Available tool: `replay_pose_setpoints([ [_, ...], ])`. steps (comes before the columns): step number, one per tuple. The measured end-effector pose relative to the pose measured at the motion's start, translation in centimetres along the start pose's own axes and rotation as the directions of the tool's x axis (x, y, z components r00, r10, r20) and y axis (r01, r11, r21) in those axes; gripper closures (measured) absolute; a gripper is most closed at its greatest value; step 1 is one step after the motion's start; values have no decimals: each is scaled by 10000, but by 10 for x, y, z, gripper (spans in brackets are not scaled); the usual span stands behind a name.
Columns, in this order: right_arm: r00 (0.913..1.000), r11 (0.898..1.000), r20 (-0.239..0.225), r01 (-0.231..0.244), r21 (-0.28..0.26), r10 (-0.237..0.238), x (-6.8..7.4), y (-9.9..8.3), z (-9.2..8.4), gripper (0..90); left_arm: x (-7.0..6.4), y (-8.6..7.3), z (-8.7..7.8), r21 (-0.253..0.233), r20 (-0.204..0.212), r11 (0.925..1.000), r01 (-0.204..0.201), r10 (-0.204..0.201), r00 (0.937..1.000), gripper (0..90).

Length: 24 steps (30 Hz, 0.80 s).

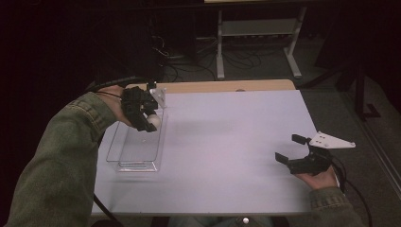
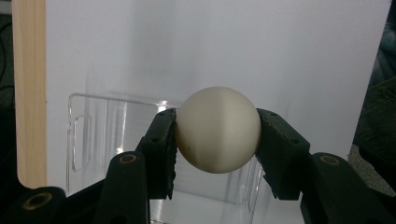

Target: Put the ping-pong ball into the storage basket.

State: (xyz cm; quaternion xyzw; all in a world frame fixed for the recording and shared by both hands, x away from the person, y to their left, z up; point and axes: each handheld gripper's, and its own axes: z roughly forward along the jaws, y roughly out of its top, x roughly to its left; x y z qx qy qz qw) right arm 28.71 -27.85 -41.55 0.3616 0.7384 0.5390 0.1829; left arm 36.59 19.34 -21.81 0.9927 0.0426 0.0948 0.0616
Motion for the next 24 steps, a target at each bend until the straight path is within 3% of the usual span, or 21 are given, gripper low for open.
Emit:
replay_pose_setpoints([
  [10,10000,10000,22,-28,-4,28,0,-1,0,0,4,-17,1,223,-23,9988,433,-433,9991,508],
  [24,10000,10000,38,-30,-18,30,-1,-1,-1,0,5,-24,5,428,-148,9986,311,-305,9994,508],
])
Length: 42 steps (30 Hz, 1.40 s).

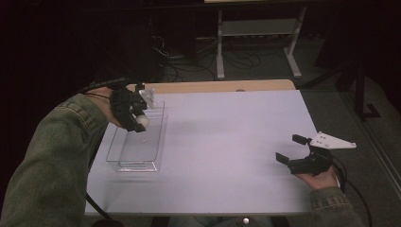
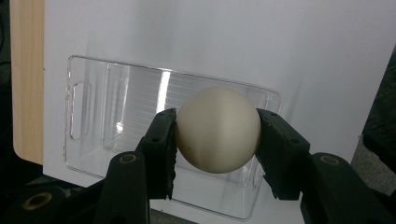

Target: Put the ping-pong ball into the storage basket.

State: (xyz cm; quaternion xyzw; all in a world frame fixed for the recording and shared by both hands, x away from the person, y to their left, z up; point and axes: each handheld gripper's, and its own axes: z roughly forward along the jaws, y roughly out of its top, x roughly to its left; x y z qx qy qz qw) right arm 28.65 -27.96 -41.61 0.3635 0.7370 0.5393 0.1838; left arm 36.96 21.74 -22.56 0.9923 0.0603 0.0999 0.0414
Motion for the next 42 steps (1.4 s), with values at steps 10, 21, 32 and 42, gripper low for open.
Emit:
replay_pose_setpoints([
  [10,10000,10000,-20,18,0,-18,0,0,0,0,-3,-3,14,4,215,10000,-43,43,9998,508],
  [21,10000,10000,-17,41,42,-41,0,0,1,0,-5,-7,33,-28,504,9999,-134,136,9986,508],
  [32,10000,10000,-48,51,52,-51,1,0,0,0,-8,-7,54,-100,824,9999,-118,126,9965,508],
  [42,10000,10000,-38,31,88,-31,1,-1,1,0,-10,-9,68,-25,1042,9999,-130,132,9945,508],
])
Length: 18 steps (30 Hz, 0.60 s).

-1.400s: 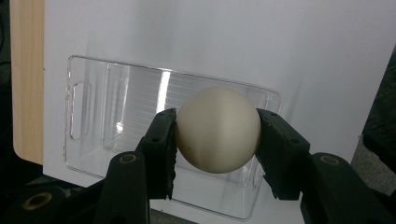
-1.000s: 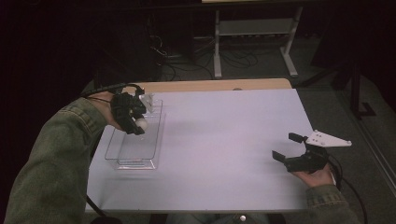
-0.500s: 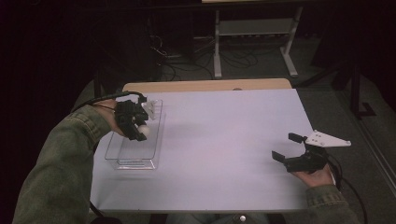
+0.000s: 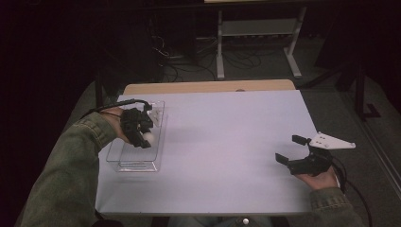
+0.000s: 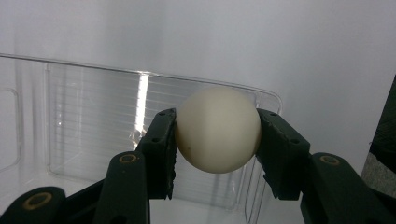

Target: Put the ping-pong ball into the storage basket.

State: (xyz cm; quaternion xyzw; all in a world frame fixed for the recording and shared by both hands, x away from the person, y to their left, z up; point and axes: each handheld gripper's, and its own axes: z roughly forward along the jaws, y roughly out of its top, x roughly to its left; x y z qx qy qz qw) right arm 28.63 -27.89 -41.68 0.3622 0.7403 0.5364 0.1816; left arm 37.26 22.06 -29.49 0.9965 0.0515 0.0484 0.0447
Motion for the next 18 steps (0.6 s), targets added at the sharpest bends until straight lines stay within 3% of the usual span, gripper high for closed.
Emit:
replay_pose_setpoints([
  [18,10000,10000,12,28,44,-28,0,0,1,0,-3,-10,27,-46,267,9999,157,-156,9995,508],
])
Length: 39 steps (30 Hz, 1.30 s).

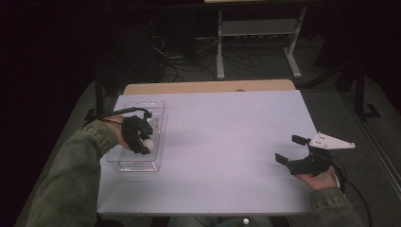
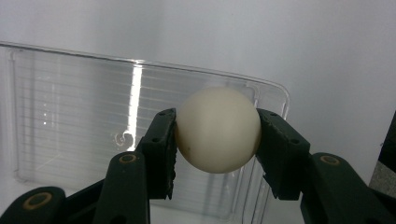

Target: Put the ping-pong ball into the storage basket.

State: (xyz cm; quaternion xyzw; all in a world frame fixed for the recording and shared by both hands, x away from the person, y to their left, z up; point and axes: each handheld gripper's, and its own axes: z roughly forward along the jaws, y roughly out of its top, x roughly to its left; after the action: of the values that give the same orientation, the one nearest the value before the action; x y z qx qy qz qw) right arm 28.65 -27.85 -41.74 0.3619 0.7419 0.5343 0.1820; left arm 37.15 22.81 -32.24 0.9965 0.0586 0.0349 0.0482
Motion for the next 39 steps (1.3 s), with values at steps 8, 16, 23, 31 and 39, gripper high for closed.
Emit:
replay_pose_setpoints([
  [8,10000,10000,-25,27,76,-27,0,0,1,0,2,-1,13,9,135,10000,43,-43,9999,508],
  [16,10000,10000,-35,7,62,-7,-1,-1,1,0,5,0,22,113,241,9999,27,-30,9997,508],
  [23,10000,10000,-37,10,78,-9,-1,-1,1,0,6,-1,29,127,355,9999,30,-35,9994,508],
  [31,10000,10000,-35,-14,85,14,-1,-1,1,0,8,-6,37,142,403,9997,199,-205,9990,508],
  [39,10000,10000,-22,-19,81,19,-1,-1,1,0,8,-7,44,174,443,9996,216,-224,9988,507],
])
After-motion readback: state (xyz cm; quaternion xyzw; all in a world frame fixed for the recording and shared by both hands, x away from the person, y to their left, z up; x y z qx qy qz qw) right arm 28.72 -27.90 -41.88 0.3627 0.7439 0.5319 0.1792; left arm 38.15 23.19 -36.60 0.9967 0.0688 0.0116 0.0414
